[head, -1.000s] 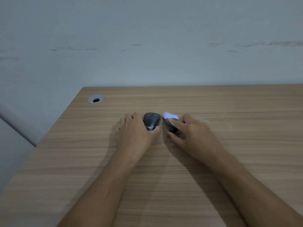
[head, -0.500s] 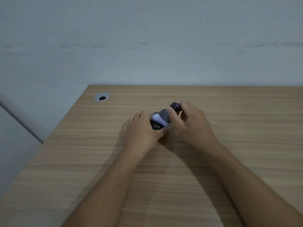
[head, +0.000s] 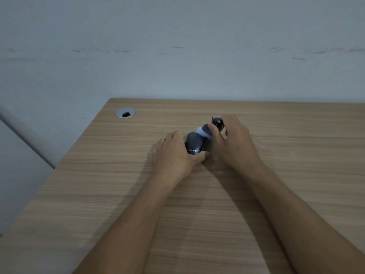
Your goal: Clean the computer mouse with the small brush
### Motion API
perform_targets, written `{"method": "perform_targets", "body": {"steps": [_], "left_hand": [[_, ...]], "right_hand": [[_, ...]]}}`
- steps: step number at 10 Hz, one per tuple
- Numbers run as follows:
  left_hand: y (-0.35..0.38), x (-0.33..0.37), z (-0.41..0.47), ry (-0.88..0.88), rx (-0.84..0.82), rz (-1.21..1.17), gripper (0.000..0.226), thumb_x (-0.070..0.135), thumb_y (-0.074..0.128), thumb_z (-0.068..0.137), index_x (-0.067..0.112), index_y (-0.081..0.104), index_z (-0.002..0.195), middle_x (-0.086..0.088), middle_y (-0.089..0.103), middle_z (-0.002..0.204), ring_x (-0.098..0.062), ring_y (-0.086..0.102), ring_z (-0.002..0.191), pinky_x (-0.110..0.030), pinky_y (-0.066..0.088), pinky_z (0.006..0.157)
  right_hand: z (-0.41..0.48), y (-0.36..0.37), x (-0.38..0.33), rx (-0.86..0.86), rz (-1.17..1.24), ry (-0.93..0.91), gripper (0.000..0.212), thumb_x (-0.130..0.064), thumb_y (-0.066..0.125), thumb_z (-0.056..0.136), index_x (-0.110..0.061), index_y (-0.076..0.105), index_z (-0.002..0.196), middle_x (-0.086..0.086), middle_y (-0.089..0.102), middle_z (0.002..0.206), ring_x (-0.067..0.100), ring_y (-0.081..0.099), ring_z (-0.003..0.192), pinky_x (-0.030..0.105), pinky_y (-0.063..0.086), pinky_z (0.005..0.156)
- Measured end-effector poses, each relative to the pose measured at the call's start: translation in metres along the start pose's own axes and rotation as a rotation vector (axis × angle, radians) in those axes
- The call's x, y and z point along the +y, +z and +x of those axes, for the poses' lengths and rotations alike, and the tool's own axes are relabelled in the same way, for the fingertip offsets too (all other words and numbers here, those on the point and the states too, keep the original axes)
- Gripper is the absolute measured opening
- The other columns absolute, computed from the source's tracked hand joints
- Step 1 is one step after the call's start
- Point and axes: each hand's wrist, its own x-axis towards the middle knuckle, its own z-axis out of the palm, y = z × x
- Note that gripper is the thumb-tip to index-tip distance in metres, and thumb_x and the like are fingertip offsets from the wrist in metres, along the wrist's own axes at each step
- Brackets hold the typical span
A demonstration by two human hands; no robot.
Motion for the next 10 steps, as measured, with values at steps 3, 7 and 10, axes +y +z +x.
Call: {"method": "perform_targets", "body": {"steps": [3,7,10], "left_hand": [[0.004,-0.001,-0.001,0.027,-0.001,0.003,0.065,0.081,0.078,0.074,0.038,0.063,0.120,0.010,0.065,0.124,-0.025,0.061,0.129,-0.058,0.048,0.111],[0.001,0.009,-0.010,-0.023,0.018,0.059,0.084,0.083,0.077,0.077,0.021,0.059,0.131,0.002,0.064,0.139,-0.028,0.055,0.142,-0.056,0.041,0.119],[-0.029,0.000,0.002,-0.135,-0.172,-0.338,0.070,0.082,0.080,0.079,0.016,0.058,0.076,0.014,0.059,0.065,-0.007,0.057,0.059,-0.029,0.039,0.059]], "right_hand": [[-0.007,-0.006,-0.013,-0.063,-0.025,-0.163,0.022,-0.041,0.057,0.110,-0.020,0.065,0.111,-0.009,0.057,0.104,0.009,0.053,0.086,0.032,0.051,0.082],[-0.043,-0.047,0.014,-0.165,-0.262,-0.018,0.037,-0.055,0.057,0.098,-0.039,0.073,0.128,-0.015,0.055,0.106,0.018,0.062,0.103,0.051,0.054,0.087],[-0.058,-0.050,0.005,-0.318,-0.339,0.002,0.055,-0.066,0.050,0.101,-0.045,0.057,0.151,-0.013,0.052,0.128,0.014,0.050,0.125,0.046,0.038,0.101]]}}
